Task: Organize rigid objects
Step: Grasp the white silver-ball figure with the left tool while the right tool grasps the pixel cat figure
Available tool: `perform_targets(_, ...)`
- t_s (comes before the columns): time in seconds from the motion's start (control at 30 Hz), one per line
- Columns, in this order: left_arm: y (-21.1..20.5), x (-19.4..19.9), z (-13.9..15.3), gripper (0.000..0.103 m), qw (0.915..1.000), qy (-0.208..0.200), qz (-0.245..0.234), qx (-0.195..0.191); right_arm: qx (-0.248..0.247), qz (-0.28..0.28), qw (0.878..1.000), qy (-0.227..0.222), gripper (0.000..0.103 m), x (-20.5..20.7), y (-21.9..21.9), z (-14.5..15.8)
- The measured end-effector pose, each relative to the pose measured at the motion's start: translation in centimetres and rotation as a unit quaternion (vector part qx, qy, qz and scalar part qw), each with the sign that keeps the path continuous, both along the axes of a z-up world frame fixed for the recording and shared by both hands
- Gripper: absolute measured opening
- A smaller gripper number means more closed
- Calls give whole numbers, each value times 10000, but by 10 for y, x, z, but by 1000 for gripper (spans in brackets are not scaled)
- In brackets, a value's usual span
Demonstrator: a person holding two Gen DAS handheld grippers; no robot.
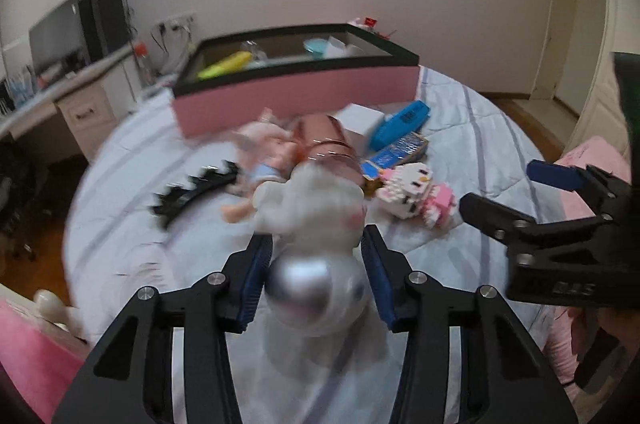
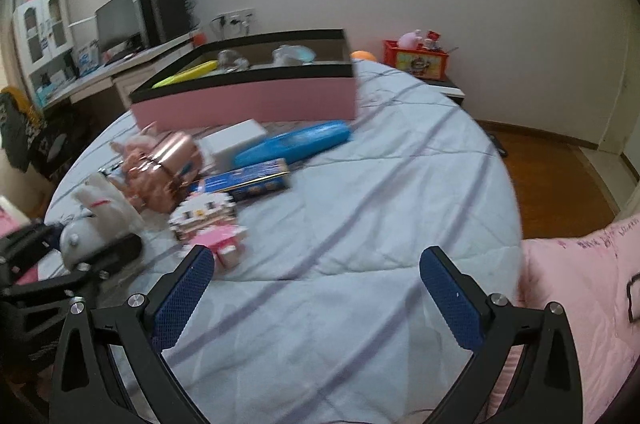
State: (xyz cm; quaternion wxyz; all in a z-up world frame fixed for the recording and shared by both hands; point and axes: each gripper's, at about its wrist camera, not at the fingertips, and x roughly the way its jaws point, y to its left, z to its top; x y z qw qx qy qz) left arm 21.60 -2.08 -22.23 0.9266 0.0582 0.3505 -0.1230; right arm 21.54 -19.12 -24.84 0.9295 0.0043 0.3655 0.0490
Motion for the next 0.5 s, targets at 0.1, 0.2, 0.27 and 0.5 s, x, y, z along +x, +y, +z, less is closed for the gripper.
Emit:
perform_targets(0.1, 13, -2, 5, 44, 9999, -19, 87, -61, -14, 218, 9997, 86, 103, 8, 19, -3)
perform_targets(0.2, 23, -2, 0, 43, 9998, 24, 170, -56, -115, 424, 9987, 276, 103, 20, 35, -8)
perform_targets(0.27, 26, -3, -2, 43, 9998, 44, 131, -127, -106, 556, 9979, 319, 103, 24, 42, -10)
perform_targets(0.5, 31, -2, -5, 43, 9995, 42, 77, -288, -178, 848, 9955, 388, 74, 33, 50, -14)
